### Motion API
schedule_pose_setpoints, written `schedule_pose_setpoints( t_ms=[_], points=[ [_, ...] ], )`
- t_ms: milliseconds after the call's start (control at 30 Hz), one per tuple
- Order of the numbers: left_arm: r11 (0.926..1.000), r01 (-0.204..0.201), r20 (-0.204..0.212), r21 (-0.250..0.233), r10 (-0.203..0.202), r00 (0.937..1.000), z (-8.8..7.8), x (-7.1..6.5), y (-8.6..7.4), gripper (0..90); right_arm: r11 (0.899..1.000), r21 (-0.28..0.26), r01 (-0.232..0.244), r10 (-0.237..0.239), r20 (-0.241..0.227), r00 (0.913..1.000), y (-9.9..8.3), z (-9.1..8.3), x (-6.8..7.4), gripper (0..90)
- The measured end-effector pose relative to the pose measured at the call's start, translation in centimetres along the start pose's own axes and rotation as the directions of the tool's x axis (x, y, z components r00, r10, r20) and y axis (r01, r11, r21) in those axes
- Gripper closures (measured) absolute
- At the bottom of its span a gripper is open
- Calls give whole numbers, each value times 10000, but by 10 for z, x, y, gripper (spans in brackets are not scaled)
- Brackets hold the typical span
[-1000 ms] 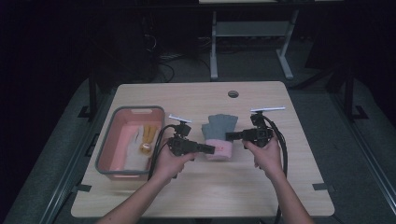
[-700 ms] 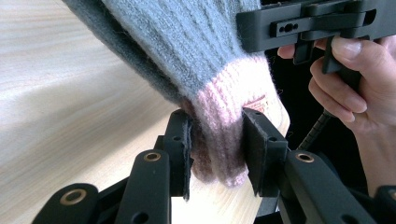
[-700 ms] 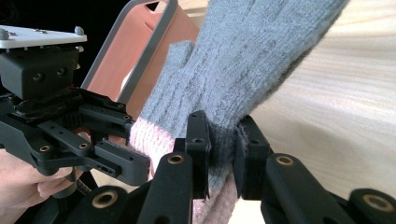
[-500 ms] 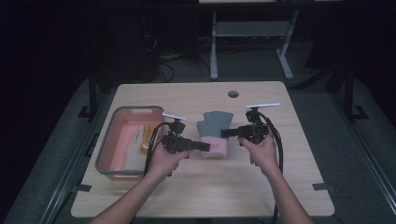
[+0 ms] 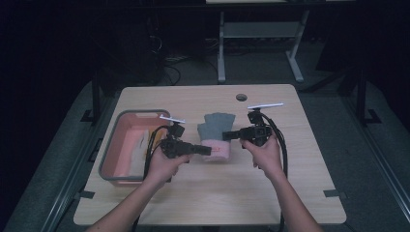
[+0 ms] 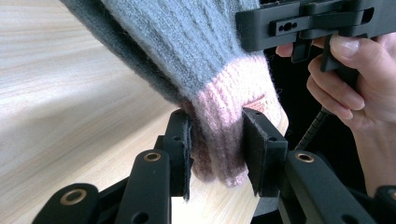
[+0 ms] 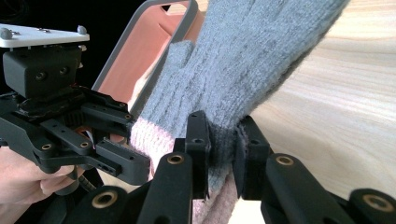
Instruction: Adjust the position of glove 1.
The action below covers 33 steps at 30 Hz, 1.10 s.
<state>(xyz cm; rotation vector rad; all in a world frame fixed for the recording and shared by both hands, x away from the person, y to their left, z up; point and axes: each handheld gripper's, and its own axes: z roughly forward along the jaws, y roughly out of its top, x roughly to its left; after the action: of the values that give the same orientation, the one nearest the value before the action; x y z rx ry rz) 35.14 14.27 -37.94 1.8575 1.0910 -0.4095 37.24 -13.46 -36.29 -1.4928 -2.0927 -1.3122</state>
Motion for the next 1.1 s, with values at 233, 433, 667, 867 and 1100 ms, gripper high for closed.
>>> schedule_pose_setpoints(
  t_ms=[233,433,667,867,1100],
  points=[
    [10000,0,-49,-51,0,10000,-7,2,0,649,10000,42,67,-67,-102,9999,4,6,5,779],
    [9999,-23,-66,-110,22,10000,-16,4,1,649,9999,77,124,-123,-172,9998,8,11,10,779],
    [9996,129,-53,-254,-130,9999,-26,7,-1,649,9996,117,251,-248,-247,9994,13,16,17,779],
    [9993,218,-124,-313,-222,9997,-32,9,-4,648,9992,252,309,-302,-263,9992,15,23,22,779],
    [9991,236,-168,-339,-242,9996,-39,12,-5,649,9986,348,390,-380,-291,9989,17,29,27,779]
  ],
)
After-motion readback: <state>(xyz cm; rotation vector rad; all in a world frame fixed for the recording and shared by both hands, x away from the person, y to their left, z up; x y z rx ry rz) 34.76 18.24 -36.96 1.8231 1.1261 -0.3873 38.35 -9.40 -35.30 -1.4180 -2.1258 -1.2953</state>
